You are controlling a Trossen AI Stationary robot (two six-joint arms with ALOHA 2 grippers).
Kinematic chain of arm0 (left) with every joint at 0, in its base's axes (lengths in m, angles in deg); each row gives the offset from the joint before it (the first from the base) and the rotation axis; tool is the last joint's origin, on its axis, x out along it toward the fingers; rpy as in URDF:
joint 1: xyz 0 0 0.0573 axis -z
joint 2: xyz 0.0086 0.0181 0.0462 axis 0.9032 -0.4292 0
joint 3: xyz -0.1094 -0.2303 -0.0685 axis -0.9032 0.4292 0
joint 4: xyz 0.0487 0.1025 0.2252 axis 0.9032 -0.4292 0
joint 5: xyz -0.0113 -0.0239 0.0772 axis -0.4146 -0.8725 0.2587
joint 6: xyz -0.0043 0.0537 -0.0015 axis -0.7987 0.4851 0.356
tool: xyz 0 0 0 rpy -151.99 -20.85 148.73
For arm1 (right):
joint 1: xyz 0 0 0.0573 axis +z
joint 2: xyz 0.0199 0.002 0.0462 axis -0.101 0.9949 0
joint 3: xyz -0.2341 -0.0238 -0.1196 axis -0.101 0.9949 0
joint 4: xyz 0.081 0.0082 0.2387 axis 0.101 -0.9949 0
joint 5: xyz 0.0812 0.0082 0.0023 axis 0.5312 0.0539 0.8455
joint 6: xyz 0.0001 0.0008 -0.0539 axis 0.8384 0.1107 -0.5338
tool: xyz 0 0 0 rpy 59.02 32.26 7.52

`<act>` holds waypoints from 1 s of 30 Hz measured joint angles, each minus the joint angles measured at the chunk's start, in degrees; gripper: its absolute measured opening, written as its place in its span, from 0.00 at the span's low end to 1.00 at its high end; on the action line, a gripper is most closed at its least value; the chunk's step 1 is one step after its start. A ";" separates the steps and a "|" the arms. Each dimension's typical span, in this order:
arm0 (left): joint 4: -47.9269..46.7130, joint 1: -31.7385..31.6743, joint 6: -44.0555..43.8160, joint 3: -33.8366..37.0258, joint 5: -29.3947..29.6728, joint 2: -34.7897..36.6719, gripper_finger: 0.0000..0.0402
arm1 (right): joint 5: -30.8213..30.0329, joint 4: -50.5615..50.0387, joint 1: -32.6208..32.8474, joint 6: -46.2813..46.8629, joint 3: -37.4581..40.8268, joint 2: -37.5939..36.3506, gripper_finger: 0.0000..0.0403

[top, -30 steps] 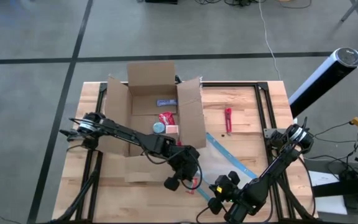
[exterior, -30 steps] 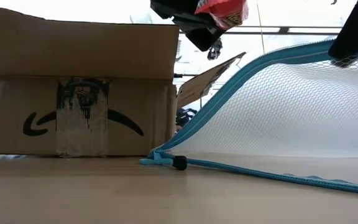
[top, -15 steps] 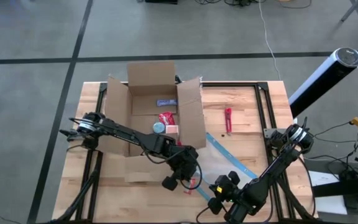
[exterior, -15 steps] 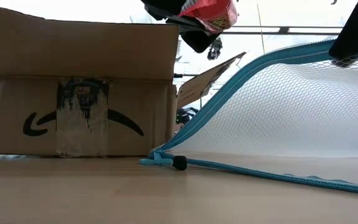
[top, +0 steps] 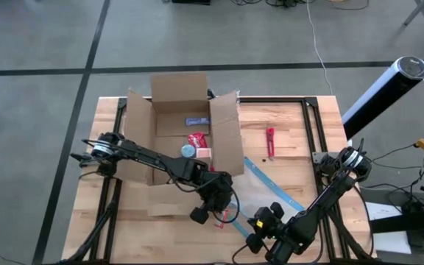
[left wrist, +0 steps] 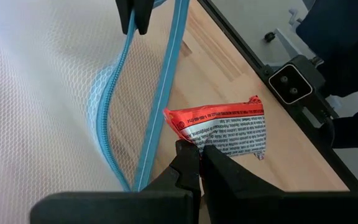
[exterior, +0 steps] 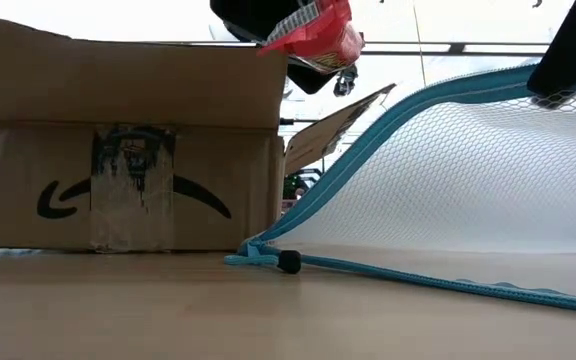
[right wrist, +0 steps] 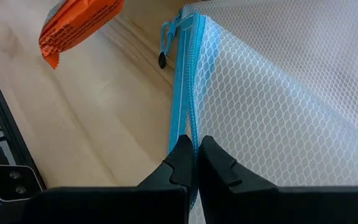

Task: Unpack boxes
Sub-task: Put the orange chocolate bar into the blue transparent zip bag

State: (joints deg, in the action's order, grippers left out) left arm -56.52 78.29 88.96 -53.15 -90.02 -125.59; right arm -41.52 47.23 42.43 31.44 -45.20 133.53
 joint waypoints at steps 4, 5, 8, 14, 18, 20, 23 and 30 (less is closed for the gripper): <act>0.00 -0.12 0.00 0.00 0.00 0.00 0.00 | -0.02 -0.01 0.00 0.02 0.00 0.02 0.00; 0.00 -0.13 0.00 0.00 0.02 0.00 0.00 | -0.01 0.02 0.00 0.02 0.00 0.00 0.00; -0.05 -0.23 0.00 0.00 0.00 0.00 0.00 | 0.02 0.02 -0.17 0.01 0.01 0.01 0.00; -0.80 -0.46 0.56 0.00 0.02 0.00 0.00 | 0.03 -0.10 -2.25 0.02 -0.05 0.02 0.00; -1.81 -0.65 0.85 0.00 0.02 0.02 0.00 | 0.09 -0.23 -4.55 0.01 -1.90 0.02 0.00; -2.14 -0.79 0.85 0.00 0.04 0.02 0.00 | 0.07 -0.23 -5.56 -0.01 -3.51 0.02 0.00; -2.15 -1.11 0.81 0.04 0.69 0.00 0.00 | 0.05 -0.18 -6.67 0.02 -6.34 0.02 0.00; -0.75 -1.83 0.25 0.42 4.09 -0.13 0.00 | 0.03 -0.02 -7.30 0.02 -11.86 0.02 0.00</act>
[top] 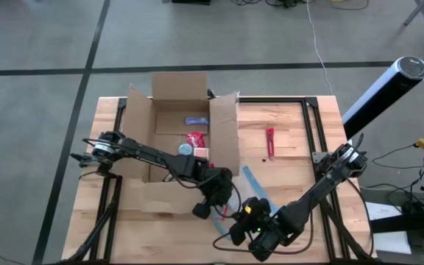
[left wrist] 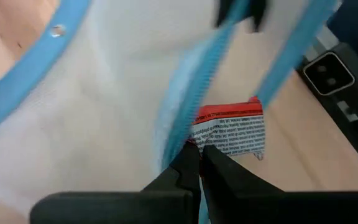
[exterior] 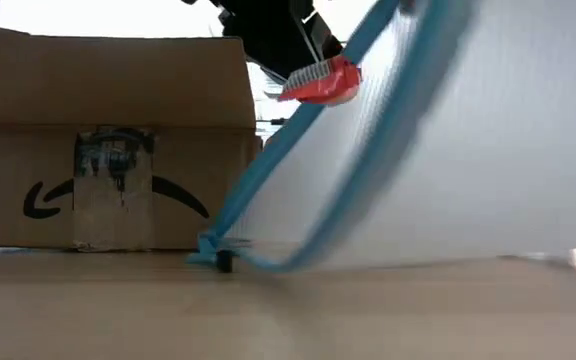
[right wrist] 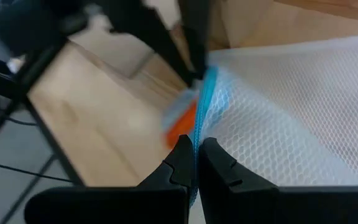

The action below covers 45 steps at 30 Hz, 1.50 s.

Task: Unpack boxes
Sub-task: Put the orange chocolate bar into the blue transparent zip bag, then put the blue scented candle into the blue transparent zip

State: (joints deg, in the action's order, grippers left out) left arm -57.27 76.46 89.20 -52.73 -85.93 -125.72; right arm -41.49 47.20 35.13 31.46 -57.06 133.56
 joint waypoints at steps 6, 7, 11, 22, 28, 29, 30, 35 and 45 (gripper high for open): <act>2.49 -0.08 -0.81 0.00 0.04 -0.04 0.00 | 0.14 0.97 -0.57 0.00 -1.85 0.00 0.00; 3.07 -0.10 -1.30 0.00 0.07 -0.04 0.00 | 0.15 1.17 -0.76 0.00 -2.02 0.00 0.00; 4.49 -0.10 -1.62 0.00 0.10 -0.09 0.00 | 0.09 1.26 -1.63 0.00 -2.21 0.00 0.00; 4.75 -0.06 -1.03 0.00 -3.48 -0.11 0.28 | 0.02 1.22 -2.36 0.00 -2.21 0.00 0.00; 4.40 -0.07 -2.28 0.00 -2.60 -0.10 0.58 | -0.02 1.15 -2.36 0.00 -2.21 0.00 0.00; 3.95 -0.16 -2.35 0.00 -2.13 -0.01 0.62 | -0.02 1.17 -2.36 0.00 -2.21 0.00 0.00; 3.27 -0.24 -2.39 -0.01 -1.63 0.24 0.65 | -0.04 1.18 -2.36 0.00 -2.21 0.00 0.00; -1.04 -0.98 -2.35 -0.15 -0.91 2.67 0.71 | -0.04 1.25 -2.34 0.00 -2.21 0.00 0.00; -11.10 -1.29 -1.34 -0.17 2.16 10.92 0.68 | 0.04 1.29 -1.81 0.00 -2.17 0.00 0.00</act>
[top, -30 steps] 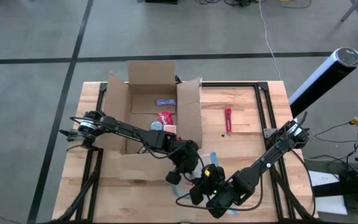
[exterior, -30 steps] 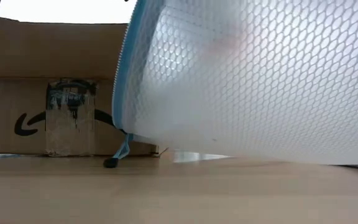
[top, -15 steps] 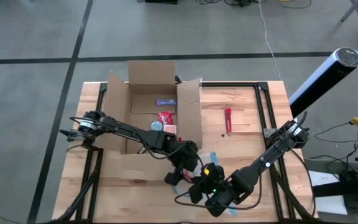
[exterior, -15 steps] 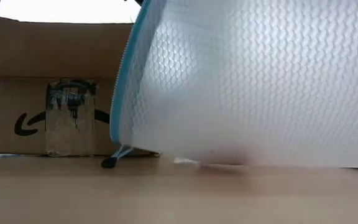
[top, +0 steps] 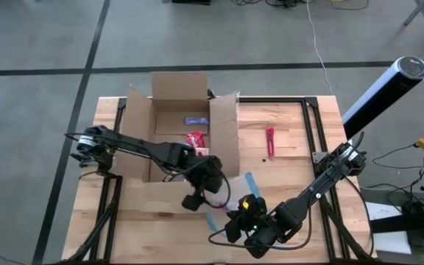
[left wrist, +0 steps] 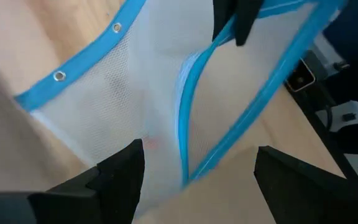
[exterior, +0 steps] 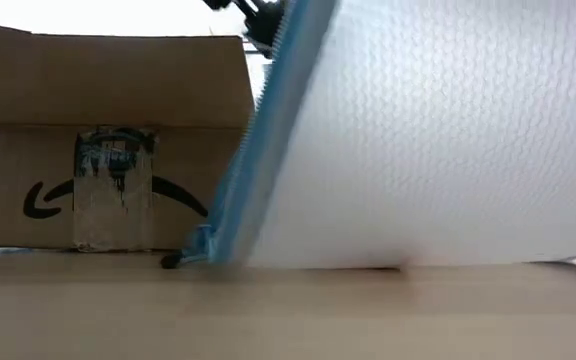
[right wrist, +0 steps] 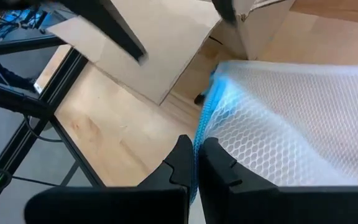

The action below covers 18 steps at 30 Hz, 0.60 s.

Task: Unpack boxes
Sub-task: Put the blue scented candle into the blue transparent zip

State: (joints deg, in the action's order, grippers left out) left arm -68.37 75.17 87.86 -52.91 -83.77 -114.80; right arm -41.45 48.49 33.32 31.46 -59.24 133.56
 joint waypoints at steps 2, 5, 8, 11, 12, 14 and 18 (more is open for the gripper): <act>-2.32 0.00 0.03 0.00 2.55 1.75 0.68 | -0.02 0.02 0.17 -0.02 0.00 0.00 0.00; -6.89 -0.11 0.08 0.01 6.07 3.80 0.68 | -0.01 0.00 0.28 -0.02 0.05 0.00 0.00; -11.84 -0.58 0.07 0.48 7.34 4.76 0.68 | 0.00 0.00 0.35 -0.01 0.07 0.00 0.00; -14.05 -1.22 0.04 2.86 7.38 5.14 0.68 | 0.00 0.00 0.35 -0.02 0.07 0.00 0.00; -14.20 -1.46 0.02 4.31 7.28 5.36 0.68 | 0.00 0.00 0.35 -0.01 0.07 0.00 0.00; -14.22 -1.98 -0.24 7.90 7.02 6.24 0.68 | -0.02 0.00 0.35 -0.01 0.07 0.00 0.00; -13.83 -3.86 -1.74 16.30 6.93 9.42 0.68 | -0.01 -0.02 0.35 -0.02 0.07 0.00 0.00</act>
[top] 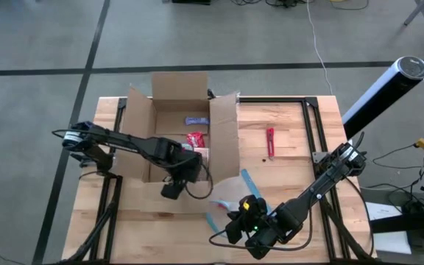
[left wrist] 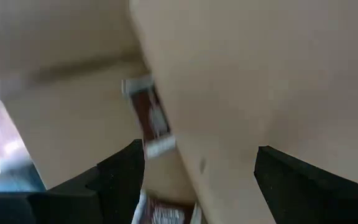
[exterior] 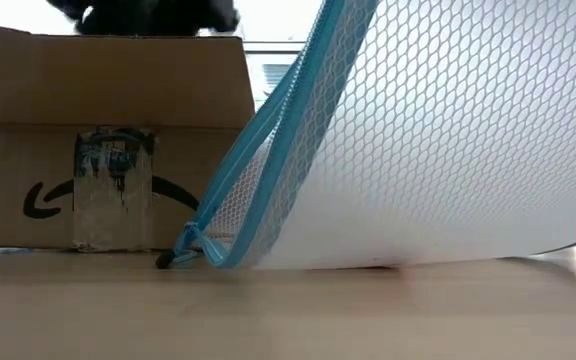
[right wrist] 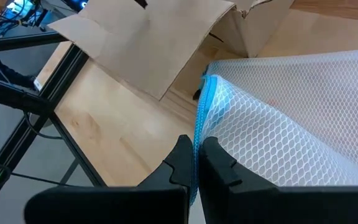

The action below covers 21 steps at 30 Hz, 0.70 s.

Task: Unpack boxes
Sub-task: Put the blue scented candle into the blue transparent zip

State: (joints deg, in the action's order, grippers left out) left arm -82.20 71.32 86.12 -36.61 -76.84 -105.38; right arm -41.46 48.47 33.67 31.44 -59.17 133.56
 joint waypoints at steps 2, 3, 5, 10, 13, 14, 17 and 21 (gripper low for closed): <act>0.37 -1.18 -1.30 3.77 -0.15 2.21 0.68 | 0.02 -0.01 0.00 0.02 0.00 0.00 0.00; 0.37 -1.70 -1.77 5.61 -0.50 3.58 0.68 | 0.01 -0.01 0.00 0.02 0.00 0.00 0.00; 0.23 -2.87 -2.74 9.03 -1.87 6.22 0.68 | -0.01 0.01 0.00 0.00 0.00 0.00 0.00; 0.06 -4.69 -5.71 16.57 -4.93 11.70 0.68 | 0.01 -0.01 -0.11 0.02 0.02 0.00 0.00; -0.19 -4.74 -7.07 20.30 -5.01 13.92 0.64 | -0.01 0.01 -0.11 0.00 0.02 0.00 0.00; -0.38 -4.69 -7.50 21.38 -5.16 14.62 0.61 | -0.01 0.00 -0.11 0.02 0.02 0.00 0.00; -0.93 -4.73 -8.92 24.20 -6.12 16.60 0.49 | -0.01 0.00 -0.11 0.00 0.02 0.00 0.00; -3.08 -4.75 -10.06 27.06 -6.02 18.96 0.32 | -0.01 0.01 -0.11 0.02 0.02 0.00 0.00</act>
State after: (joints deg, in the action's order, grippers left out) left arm -85.28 66.56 76.06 -9.55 -82.86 -86.43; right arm -41.47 48.48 33.56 31.46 -59.15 133.56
